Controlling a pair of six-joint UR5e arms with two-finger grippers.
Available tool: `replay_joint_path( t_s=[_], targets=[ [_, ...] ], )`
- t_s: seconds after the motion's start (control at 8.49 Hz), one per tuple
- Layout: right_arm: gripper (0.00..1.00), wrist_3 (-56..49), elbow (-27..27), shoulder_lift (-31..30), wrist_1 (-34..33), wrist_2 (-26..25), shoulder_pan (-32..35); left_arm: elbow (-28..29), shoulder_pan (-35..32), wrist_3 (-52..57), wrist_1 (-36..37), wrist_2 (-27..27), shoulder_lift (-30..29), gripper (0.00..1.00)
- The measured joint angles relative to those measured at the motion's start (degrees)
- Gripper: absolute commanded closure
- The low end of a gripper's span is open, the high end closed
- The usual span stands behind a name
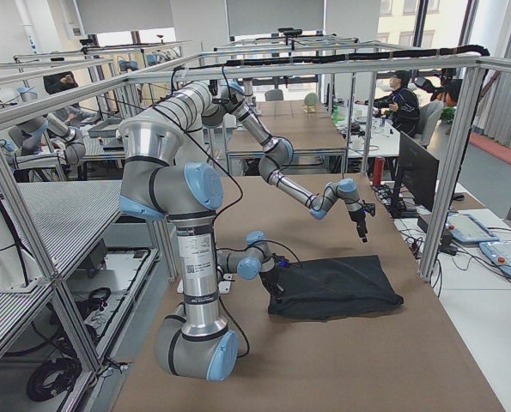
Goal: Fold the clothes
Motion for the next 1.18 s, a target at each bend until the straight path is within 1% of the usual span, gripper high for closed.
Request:
replay_joint_path(
  t_s=[0.47, 0.71, 0.82, 0.94, 1.06, 1.18],
  targets=[
    [1.0, 0.03, 0.62, -0.09, 0.05, 1.05, 3.19, 0.0, 0.11, 0.0, 0.0, 0.04, 0.0, 0.05],
    [0.3, 1.09, 2.31, -2.31, 0.16, 1.71, 3.94, -0.04, 0.13, 0.0, 0.0, 0.04, 0.0, 0.05],
    [0.27, 1.78, 2.85, -3.03, 0.14, 1.82, 3.72, -0.06, 0.12, -0.01, 0.0, 0.02, 0.0, 0.05],
    [0.29, 2.5, 3.02, -3.22, 0.09, 1.86, 2.81, -0.07, 0.13, -0.08, -0.03, 0.01, 0.0, 0.05],
    [0.36, 3.3, 3.04, -3.24, 0.03, 1.82, 1.38, -0.08, 0.13, -0.13, -0.03, 0.0, 0.0, 0.05],
    [0.45, 3.77, 2.92, -3.21, -0.04, 1.77, 0.04, -0.08, 0.13, -0.12, -0.02, 0.0, 0.01, 0.05]
  ],
)
